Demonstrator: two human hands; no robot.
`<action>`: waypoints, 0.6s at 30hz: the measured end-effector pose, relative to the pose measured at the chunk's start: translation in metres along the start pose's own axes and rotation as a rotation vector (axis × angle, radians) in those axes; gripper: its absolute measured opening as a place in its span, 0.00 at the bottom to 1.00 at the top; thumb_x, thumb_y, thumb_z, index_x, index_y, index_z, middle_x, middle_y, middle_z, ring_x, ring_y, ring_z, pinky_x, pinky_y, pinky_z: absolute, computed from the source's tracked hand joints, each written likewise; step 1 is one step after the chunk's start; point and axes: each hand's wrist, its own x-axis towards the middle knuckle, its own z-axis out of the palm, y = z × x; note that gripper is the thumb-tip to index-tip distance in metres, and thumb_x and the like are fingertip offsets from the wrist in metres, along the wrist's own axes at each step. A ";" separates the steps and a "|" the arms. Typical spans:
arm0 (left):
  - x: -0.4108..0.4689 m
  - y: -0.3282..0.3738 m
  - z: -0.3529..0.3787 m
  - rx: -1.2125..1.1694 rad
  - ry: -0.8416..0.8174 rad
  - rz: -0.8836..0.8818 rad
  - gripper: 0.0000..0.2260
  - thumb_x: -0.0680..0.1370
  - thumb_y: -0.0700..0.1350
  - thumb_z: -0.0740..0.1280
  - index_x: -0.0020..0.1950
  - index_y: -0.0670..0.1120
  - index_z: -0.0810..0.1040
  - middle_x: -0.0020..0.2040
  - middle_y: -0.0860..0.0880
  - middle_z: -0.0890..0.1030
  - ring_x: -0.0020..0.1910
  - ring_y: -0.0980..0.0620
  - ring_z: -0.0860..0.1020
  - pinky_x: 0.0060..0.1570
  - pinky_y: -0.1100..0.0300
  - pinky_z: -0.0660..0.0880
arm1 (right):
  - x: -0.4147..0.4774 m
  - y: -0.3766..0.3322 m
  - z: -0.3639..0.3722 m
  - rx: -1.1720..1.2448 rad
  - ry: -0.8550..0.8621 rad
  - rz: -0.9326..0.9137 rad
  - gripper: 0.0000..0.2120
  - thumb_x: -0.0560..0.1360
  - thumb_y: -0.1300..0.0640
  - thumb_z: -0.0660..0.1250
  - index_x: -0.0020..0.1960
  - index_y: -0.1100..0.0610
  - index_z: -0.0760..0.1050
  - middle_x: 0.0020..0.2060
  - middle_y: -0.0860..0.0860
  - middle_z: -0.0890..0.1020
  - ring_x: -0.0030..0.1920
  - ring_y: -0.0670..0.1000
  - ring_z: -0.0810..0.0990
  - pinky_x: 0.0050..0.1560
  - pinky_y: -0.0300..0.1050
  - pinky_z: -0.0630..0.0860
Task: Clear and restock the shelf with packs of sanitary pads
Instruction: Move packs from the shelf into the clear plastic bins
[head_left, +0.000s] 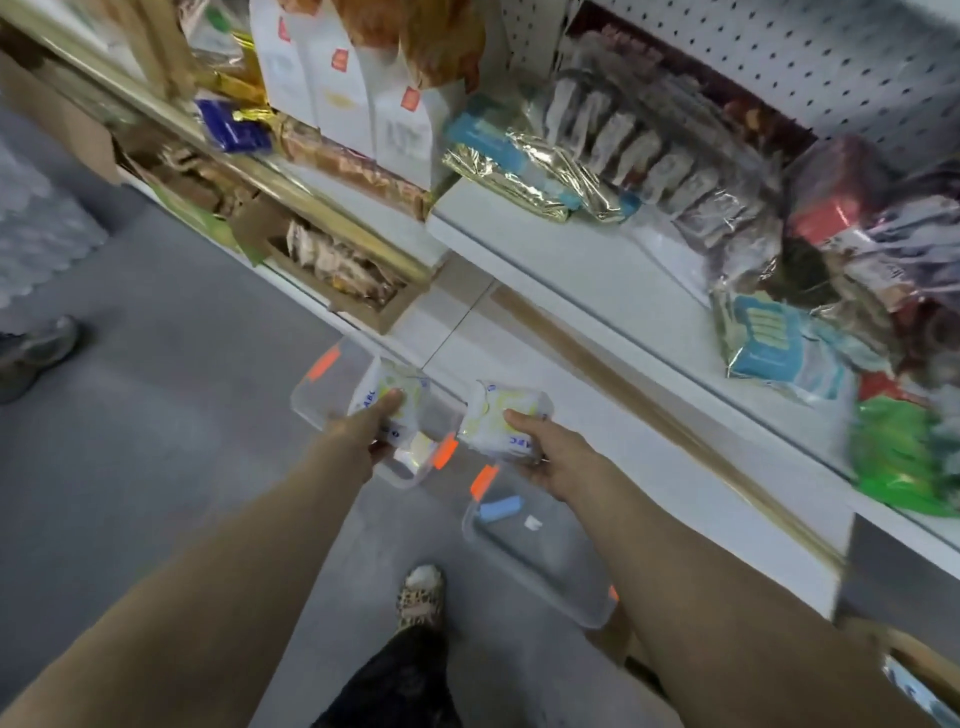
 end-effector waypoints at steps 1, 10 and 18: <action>0.022 -0.003 -0.006 -0.012 0.007 -0.007 0.34 0.65 0.49 0.83 0.67 0.45 0.74 0.55 0.45 0.83 0.45 0.50 0.84 0.39 0.56 0.82 | 0.012 0.001 0.006 -0.012 0.003 0.016 0.17 0.69 0.54 0.80 0.53 0.60 0.81 0.44 0.54 0.86 0.45 0.53 0.84 0.58 0.51 0.79; 0.140 -0.032 -0.017 0.016 0.124 -0.035 0.24 0.70 0.44 0.80 0.60 0.36 0.76 0.51 0.41 0.82 0.44 0.46 0.81 0.40 0.57 0.79 | 0.138 0.017 0.056 -0.193 0.056 0.046 0.20 0.68 0.49 0.80 0.54 0.59 0.82 0.46 0.53 0.86 0.43 0.51 0.84 0.42 0.47 0.81; 0.296 -0.076 -0.015 0.060 0.193 -0.008 0.23 0.67 0.54 0.81 0.51 0.41 0.78 0.43 0.47 0.80 0.35 0.50 0.76 0.38 0.60 0.77 | 0.308 0.056 0.110 -0.358 0.066 -0.018 0.30 0.54 0.38 0.83 0.45 0.57 0.79 0.45 0.54 0.86 0.48 0.54 0.85 0.59 0.54 0.81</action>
